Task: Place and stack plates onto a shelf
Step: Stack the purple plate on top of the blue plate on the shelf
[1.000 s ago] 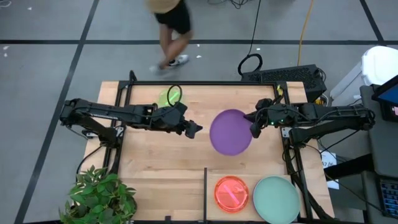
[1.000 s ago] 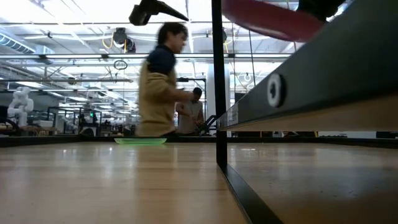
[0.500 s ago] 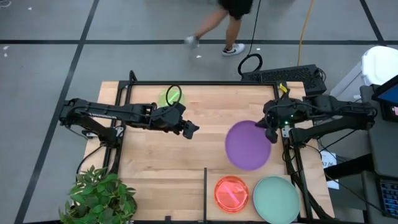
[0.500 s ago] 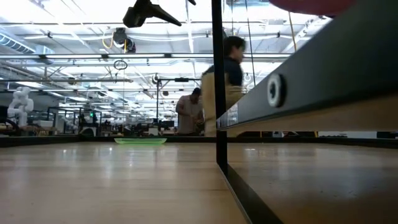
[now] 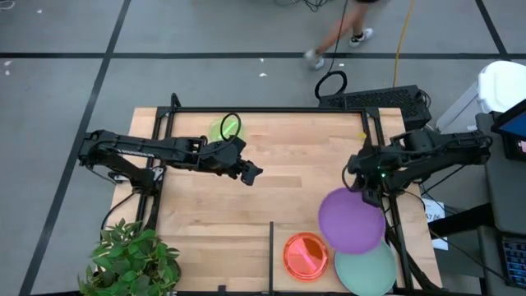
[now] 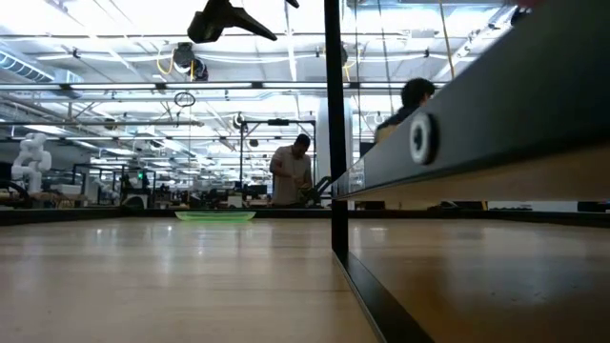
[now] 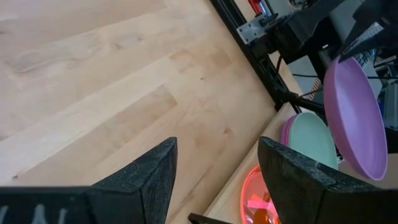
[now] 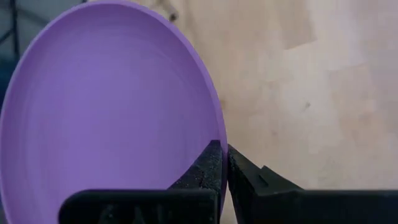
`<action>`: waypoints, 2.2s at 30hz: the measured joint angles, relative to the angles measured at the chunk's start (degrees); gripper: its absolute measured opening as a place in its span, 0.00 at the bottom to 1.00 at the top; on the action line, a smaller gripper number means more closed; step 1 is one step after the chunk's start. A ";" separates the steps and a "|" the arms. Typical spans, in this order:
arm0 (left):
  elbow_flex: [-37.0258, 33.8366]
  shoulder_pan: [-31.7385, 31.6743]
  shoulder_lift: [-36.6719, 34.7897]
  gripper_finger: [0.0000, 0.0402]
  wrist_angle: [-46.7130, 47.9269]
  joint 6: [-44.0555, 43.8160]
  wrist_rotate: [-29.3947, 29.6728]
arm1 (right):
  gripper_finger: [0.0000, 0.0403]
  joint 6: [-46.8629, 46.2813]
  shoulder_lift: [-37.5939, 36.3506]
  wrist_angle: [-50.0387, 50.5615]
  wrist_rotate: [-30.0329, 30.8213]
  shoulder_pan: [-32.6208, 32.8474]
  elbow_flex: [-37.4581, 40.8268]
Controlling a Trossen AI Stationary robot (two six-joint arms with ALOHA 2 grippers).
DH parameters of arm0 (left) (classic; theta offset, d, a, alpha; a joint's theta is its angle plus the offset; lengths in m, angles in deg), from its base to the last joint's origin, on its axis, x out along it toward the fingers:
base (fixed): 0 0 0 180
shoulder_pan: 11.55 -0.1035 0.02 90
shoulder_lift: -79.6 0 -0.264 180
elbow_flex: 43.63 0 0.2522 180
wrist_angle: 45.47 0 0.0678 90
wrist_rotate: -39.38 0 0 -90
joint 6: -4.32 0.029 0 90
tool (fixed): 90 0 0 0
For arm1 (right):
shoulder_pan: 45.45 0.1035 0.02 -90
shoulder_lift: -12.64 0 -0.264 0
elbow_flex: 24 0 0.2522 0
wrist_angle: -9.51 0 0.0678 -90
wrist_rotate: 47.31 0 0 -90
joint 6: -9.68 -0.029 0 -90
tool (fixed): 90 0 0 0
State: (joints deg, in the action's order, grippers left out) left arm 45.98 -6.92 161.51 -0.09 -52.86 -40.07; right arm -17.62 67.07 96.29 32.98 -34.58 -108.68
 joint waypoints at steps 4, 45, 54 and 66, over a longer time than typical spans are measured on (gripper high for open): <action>0.00 0.18 0.00 0.57 0.47 0.10 -0.50 | 0.00 0.71 1.04 1.73 -2.18 3.93 0.02; 0.00 5.28 0.02 0.57 6.13 0.46 -0.64 | 0.00 -11.08 3.04 -16.95 0.50 29.48 19.14; 0.00 5.25 0.02 0.57 6.34 0.51 -0.61 | 0.00 -10.97 3.04 -21.79 0.56 32.06 21.54; 0.00 5.22 0.02 0.57 6.36 1.14 -0.61 | 0.00 -9.57 3.04 -28.74 0.67 32.04 25.69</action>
State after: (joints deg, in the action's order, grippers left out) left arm 45.98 -1.70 161.53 6.27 -51.71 -40.68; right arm -27.19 70.12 67.55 33.65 -2.53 -82.99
